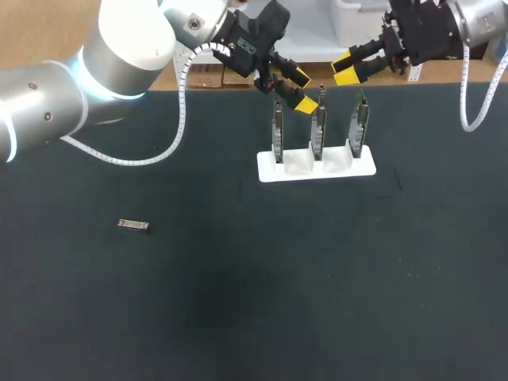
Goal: Pick up the optical module with the left hand, and insert it into the network port with the right hand.
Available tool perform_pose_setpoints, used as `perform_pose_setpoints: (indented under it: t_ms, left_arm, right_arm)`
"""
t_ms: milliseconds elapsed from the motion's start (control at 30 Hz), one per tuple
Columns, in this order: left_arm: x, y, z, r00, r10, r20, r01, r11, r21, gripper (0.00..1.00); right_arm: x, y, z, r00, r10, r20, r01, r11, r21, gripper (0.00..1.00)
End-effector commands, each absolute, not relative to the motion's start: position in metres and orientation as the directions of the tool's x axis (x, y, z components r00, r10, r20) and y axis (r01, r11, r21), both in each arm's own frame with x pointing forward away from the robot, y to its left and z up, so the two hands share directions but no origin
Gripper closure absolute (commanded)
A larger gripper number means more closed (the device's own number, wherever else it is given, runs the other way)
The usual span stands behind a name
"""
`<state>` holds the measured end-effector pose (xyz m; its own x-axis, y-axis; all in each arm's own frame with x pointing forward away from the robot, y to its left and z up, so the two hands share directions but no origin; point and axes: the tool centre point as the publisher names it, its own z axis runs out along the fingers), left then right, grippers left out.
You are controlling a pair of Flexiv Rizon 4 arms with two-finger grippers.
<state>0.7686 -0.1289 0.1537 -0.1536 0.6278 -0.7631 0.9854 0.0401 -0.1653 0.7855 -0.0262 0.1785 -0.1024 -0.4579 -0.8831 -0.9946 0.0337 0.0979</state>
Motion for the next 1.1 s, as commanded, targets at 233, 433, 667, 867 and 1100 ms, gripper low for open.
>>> perform_pose_setpoints:
  t_ms: [233, 433, 667, 867, 1100]
  left_arm:
    - [0.769, -0.129, 0.155, -0.153, 0.630, -0.761, 0.985, 0.040, -0.165, 0.00]
    - [0.769, -0.129, 0.155, -0.153, 0.630, -0.761, 0.985, 0.040, -0.165, 0.00]
    - [0.769, -0.129, 0.155, -0.153, 0.630, -0.761, 0.985, 0.040, -0.165, 0.00]
    - [0.769, -0.129, 0.155, -0.153, 0.630, -0.761, 0.985, 0.040, -0.165, 0.00]
    - [0.769, -0.129, 0.155, -0.153, 0.630, -0.761, 0.985, 0.040, -0.165, 0.00]
  right_arm:
    - [0.780, -0.026, 0.181, -0.092, -0.452, -0.887, -0.996, 0.031, 0.087, 1.00]
    - [0.779, -0.025, 0.182, -0.086, -0.450, -0.889, -0.996, 0.026, 0.084, 1.00]
    - [0.774, -0.019, 0.184, -0.070, -0.446, -0.892, -0.997, 0.002, 0.077, 1.00]
    - [0.775, -0.011, 0.186, -0.061, -0.438, -0.897, -0.997, -0.015, 0.075, 1.00]
    - [0.776, -0.002, 0.181, -0.060, -0.444, -0.894, -0.997, -0.025, 0.080, 1.00]
